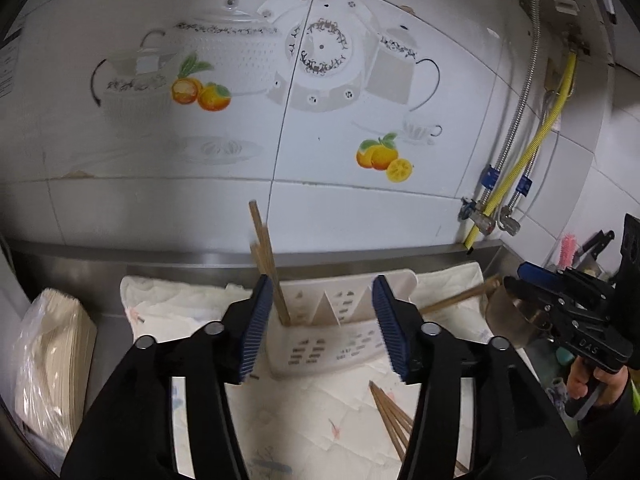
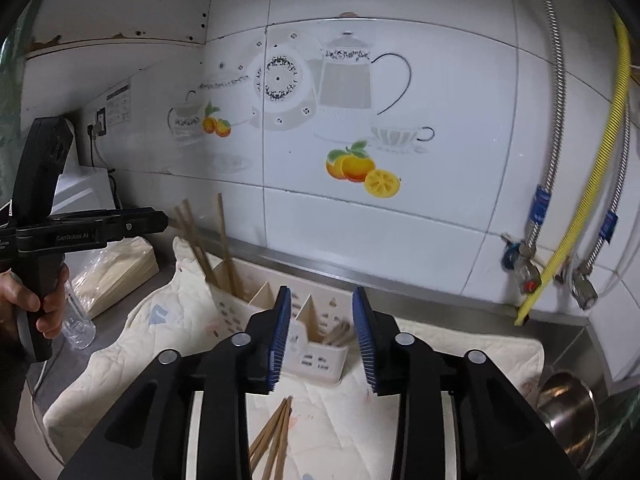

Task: Organize utensils
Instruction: 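Open both tools to drop the chopsticks into the white holder, then move both open tools back over the remaining chopsticks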

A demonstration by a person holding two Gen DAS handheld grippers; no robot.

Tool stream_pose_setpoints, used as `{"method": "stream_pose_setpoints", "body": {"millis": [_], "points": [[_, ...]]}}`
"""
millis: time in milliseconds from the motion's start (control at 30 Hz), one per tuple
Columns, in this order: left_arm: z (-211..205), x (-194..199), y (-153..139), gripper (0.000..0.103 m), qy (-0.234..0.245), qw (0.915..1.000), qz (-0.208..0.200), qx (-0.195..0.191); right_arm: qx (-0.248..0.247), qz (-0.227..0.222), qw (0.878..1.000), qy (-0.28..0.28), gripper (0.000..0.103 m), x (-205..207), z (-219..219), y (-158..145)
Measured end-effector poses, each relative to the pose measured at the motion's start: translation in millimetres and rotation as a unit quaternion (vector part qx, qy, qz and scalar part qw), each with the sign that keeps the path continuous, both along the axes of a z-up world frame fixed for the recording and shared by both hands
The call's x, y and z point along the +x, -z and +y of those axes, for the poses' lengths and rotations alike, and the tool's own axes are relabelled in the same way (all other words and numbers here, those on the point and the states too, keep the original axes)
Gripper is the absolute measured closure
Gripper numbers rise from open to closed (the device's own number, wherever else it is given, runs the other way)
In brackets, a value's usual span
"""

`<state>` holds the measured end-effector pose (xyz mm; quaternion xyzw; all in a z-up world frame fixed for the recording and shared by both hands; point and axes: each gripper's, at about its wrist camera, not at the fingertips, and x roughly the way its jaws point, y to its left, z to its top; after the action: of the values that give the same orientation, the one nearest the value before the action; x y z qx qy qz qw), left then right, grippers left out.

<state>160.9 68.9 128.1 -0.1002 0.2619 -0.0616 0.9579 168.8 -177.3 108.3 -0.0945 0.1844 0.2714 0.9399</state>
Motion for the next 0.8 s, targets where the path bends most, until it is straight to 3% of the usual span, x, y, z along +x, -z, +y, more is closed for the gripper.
{"method": "stream_pose_setpoints", "body": {"millis": [267,633,800], "points": [[-12,-42,30,0.032,-0.014,0.9998,0.009,0.008,0.002,0.028,1.0,0.001,0.067,-31,-12,49],[-32,-83,94,0.023,-0.028,0.9979,0.058,0.012,-0.019,0.103,0.995,0.005,0.068,-70,-21,144],[-36,-96,118,0.02,-0.037,0.9961,0.079,0.007,-0.026,0.135,0.99,0.008,0.074,-80,-23,176]]}}
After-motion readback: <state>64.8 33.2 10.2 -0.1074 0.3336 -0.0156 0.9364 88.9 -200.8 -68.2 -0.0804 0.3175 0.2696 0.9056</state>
